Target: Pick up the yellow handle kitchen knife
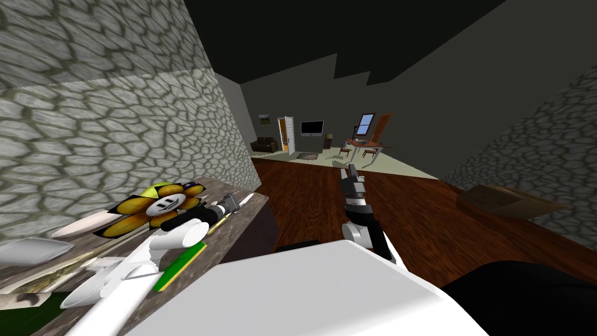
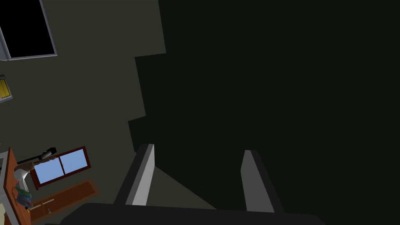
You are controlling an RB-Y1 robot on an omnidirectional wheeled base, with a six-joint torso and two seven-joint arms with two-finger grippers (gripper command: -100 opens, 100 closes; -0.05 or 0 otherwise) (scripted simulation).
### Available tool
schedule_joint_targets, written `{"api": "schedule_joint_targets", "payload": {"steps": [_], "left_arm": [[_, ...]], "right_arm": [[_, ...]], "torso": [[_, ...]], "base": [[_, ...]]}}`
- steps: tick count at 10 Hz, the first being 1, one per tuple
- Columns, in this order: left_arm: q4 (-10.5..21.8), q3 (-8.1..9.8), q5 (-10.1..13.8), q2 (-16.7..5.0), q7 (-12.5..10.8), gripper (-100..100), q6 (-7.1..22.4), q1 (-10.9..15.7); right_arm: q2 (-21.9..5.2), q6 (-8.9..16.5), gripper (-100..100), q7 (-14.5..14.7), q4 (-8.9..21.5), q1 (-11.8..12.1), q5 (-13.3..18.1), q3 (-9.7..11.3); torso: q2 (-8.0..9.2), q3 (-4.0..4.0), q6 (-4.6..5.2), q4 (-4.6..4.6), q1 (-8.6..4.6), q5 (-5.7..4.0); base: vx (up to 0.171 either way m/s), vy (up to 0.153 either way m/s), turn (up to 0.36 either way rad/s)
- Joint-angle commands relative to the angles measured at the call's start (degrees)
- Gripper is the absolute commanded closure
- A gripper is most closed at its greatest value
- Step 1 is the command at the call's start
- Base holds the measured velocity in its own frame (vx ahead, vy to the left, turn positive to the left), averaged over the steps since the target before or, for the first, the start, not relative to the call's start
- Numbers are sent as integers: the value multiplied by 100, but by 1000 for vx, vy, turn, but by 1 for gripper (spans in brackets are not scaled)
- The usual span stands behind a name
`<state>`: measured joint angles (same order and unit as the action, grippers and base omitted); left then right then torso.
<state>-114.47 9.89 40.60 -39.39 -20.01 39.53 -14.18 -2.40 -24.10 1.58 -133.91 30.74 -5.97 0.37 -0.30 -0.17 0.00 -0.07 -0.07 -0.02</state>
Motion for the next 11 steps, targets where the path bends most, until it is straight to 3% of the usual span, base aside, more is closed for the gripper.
{"api": "schedule_joint_targets", "payload": {"steps": [1, 2, 3, 4, 5, 6, 7, 8, 9, 10, 11], "left_arm": [[74, 15, 100, -84, -103, -100, 286, 23], [74, 15, 100, -84, -103, -100, 327, 23], [228, 50, 332, -278, -274, -100, 560, 41], [228, 50, 332, -278, -274, -100, 660, 41], [387, 79, 563, -472, -448, -100, 829, 52], [387, 79, 563, -472, -448, -100, 987, 52], [551, 104, 792, -665, -624, -100, 1179, 57], [551, 104, 792, -665, -624, -100, 1307, 57], [718, 124, 1019, -855, -801, -100, 1500, 55], [718, 124, 1019, -855, -801, -100, 1618, 55], [887, 139, 1243, -1042, -978, -100, 1831, 48]], "right_arm": [[0, 0, 0, 0, 0, 0, 0, 0], [0, 0, 0, 0, 0, 0, 0, 0], [0, 0, 0, 0, 0, -1, 0, 0], [0, 0, 0, 0, 0, 0, 0, 0], [0, 0, 0, 0, 0, 0, 0, 0], [0, 0, 0, 0, 0, 0, 0, 0], [0, 0, 0, 0, 0, 0, 0, 0], [0, 0, 0, 0, 0, 0, 0, 0], [0, 0, 0, 0, 0, 0, 0, 0], [0, 0, 0, 0, 0, 0, 0, 0], [0, 0, 0, 0, 0, 0, 0, 0]], "torso": [[0, 0, 0, 0, 0, 0], [4, 2, 1, 0, 1, 1], [15, 8, 1, 3, 5, 1], [12, 7, 0, 3, 6, 2], [8, 4, 1, 2, 3, 1], [0, 0, 0, 0, 1, 0], [1, 0, 1, -1, 1, 1], [-6, -4, 0, -1, 1, 0], [-1, -2, 2, -1, 2, 1], [-4, -2, 0, -1, 6, 1], [1, -1, 1, -1, 4, 2]], "base": [[64, -22, 25], [25, -5, -5], [49, -11, 24], [61, -16, 31], [86, -24, 44], [76, -24, 25], [99, -25, 36], [76, -19, 28], [90, -10, 38], [77, -16, 24], [80, -39, 37]]}}
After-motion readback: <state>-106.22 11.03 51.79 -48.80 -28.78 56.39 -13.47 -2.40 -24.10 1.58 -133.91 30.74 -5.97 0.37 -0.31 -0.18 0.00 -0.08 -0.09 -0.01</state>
